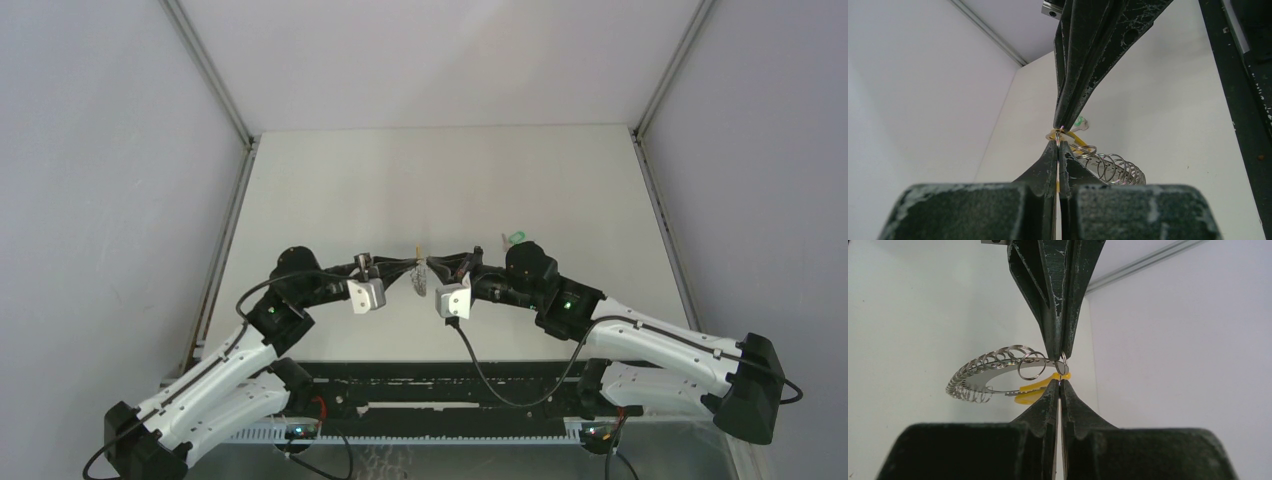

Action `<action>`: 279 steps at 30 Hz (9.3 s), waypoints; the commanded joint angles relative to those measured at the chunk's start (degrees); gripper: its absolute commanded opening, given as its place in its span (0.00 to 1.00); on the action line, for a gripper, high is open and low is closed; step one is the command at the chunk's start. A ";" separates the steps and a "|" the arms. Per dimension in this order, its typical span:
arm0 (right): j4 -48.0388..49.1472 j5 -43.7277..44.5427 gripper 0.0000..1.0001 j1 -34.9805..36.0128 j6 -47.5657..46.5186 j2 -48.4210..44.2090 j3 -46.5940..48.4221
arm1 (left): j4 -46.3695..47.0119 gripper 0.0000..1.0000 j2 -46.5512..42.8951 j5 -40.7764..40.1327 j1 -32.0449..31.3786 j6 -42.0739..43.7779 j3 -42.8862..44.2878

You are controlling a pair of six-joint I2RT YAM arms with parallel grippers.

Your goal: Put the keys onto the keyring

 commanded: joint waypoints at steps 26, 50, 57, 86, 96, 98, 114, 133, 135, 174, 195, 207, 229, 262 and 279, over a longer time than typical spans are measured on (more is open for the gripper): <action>6.27 -9.36 0.00 -2.91 -2.83 1.40 -1.57 | 11.68 0.00 -1.22 11.06 2.46 -7.51 -2.90; 11.71 -5.04 0.00 -7.29 9.76 -0.65 -7.55 | 25.66 0.00 0.45 6.52 3.83 -14.31 -8.53; 11.81 0.85 0.00 -6.71 23.35 1.53 -9.12 | 40.68 0.00 6.22 2.26 3.83 -21.50 -15.07; 6.09 9.80 0.00 -13.40 50.06 17.30 -9.80 | 53.79 0.00 2.88 -11.84 3.83 -25.94 -25.99; 26.20 9.13 0.00 -14.69 50.36 34.65 -6.97 | 52.81 0.00 1.00 -14.24 3.83 -24.71 -27.13; 26.32 9.52 0.00 -14.54 50.00 37.10 -4.99 | 52.78 0.00 0.64 -14.65 3.83 -24.55 -27.31; 20.01 8.28 0.01 -14.95 50.00 40.41 -0.09 | 52.42 0.00 -0.14 -15.12 3.87 -24.08 -27.57; 11.33 10.36 0.04 -14.25 49.74 45.76 7.20 | 52.37 0.00 -0.50 -14.99 3.84 -24.03 -27.68; 11.29 10.34 0.06 -14.25 49.83 45.67 7.20 | 52.44 0.00 -0.60 -14.94 3.89 -24.14 -27.68; 24.36 -23.97 0.30 -18.32 36.80 9.47 -3.91 | 65.67 0.00 5.27 -10.24 4.74 -33.54 -27.13; 26.06 -34.91 0.26 -13.55 31.71 10.90 -1.83 | 68.45 0.00 6.67 -0.93 5.41 -38.56 -23.95; 27.57 -36.71 0.24 -13.20 32.95 14.38 -0.25 | 68.62 0.00 6.22 0.42 5.41 -38.98 -23.47; 15.23 -37.38 0.00 -12.49 29.68 14.98 4.49 | 68.74 0.00 4.74 -0.20 5.42 -38.76 -24.19; -78.72 12.51 0.00 -0.78 35.80 39.54 62.64 | 50.04 0.52 5.95 0.16 5.42 -35.79 -20.14; -77.11 12.47 0.00 1.38 31.66 40.80 64.48 | 67.49 0.49 22.91 7.89 5.41 -50.48 -16.52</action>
